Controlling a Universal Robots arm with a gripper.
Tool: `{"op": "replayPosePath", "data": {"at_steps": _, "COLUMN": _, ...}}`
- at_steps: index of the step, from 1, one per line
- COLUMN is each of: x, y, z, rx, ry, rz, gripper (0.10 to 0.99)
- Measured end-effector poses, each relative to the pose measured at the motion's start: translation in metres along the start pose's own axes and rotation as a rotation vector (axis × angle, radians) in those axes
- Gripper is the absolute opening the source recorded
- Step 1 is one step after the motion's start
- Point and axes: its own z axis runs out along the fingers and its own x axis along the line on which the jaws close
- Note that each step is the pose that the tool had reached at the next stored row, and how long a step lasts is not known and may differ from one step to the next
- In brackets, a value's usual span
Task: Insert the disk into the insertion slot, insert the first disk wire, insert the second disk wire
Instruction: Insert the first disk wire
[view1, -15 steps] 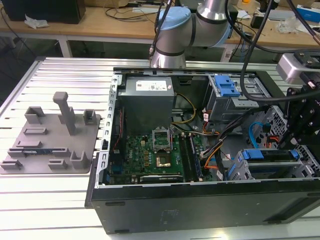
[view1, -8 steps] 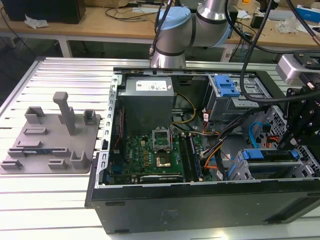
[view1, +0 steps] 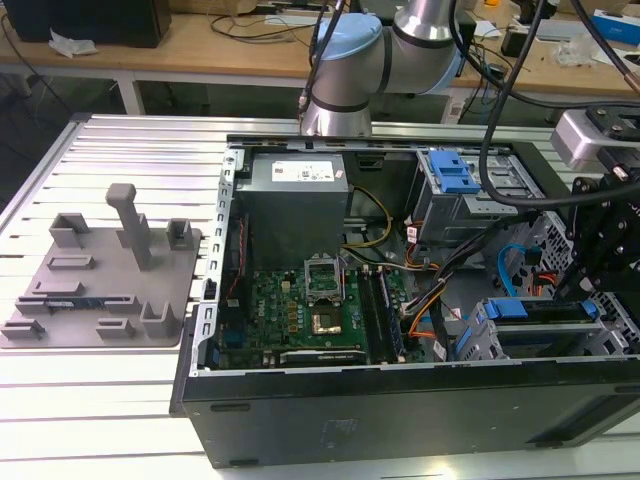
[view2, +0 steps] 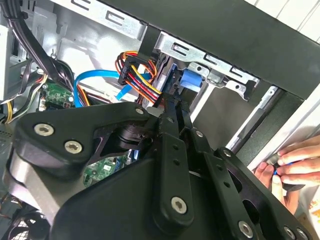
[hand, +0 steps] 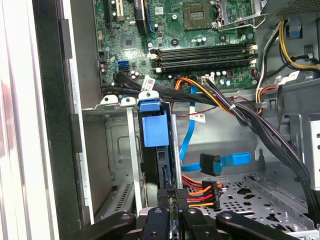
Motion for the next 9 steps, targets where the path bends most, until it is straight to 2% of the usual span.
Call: {"op": "replayPosePath", "data": {"at_steps": 9, "x": -0.0001, "y": -0.0002, "z": 0.0020, "rx": 0.000, "ry": 0.0000, "rz": 0.000, "gripper": 0.169}}
